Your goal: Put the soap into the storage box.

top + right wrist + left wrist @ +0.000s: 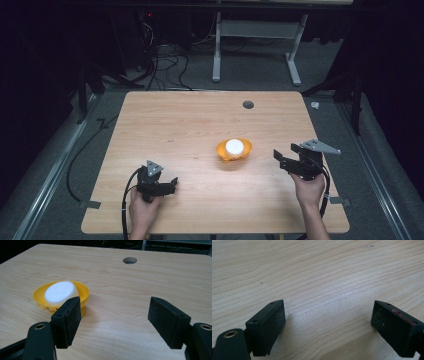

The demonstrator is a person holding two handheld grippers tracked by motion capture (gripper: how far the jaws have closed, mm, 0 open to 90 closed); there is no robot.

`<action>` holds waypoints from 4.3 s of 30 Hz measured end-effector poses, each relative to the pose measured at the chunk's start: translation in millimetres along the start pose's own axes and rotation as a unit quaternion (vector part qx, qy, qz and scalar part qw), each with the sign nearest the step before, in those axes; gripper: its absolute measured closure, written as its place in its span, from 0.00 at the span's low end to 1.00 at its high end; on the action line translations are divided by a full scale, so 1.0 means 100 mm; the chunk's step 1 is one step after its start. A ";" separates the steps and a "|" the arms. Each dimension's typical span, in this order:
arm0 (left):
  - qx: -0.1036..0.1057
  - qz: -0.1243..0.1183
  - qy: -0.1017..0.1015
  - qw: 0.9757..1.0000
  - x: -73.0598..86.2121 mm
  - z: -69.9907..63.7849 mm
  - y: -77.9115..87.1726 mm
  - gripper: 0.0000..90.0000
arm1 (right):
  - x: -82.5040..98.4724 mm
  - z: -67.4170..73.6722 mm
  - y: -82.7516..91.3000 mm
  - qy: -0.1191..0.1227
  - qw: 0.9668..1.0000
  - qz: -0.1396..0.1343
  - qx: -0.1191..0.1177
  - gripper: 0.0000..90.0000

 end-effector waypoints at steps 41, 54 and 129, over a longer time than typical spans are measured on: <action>0.000 0.000 0.000 1.000 0.00 0.00 0.00 0.14 | 0.34 0.13 0.09 -0.007 1.000 0.014 -0.009 0.31; 0.000 0.000 0.000 1.000 0.00 0.00 0.00 0.14 | 0.41 0.20 0.04 -0.007 1.000 0.021 -0.016 0.32; 0.000 0.000 0.000 1.000 0.00 0.00 0.00 0.14 | 0.76 0.50 -0.53 0.041 0.995 0.088 0.002 0.33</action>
Point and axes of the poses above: each handheld gripper's, and its own axes: y roughly backward along the jaws, x roughly out of its underside, z roughly to its left, the point moved 10 cm from there along -y, roughly forward along the jaws, and after that the axes turned 5 degrees about x, right-handed, at the moved point
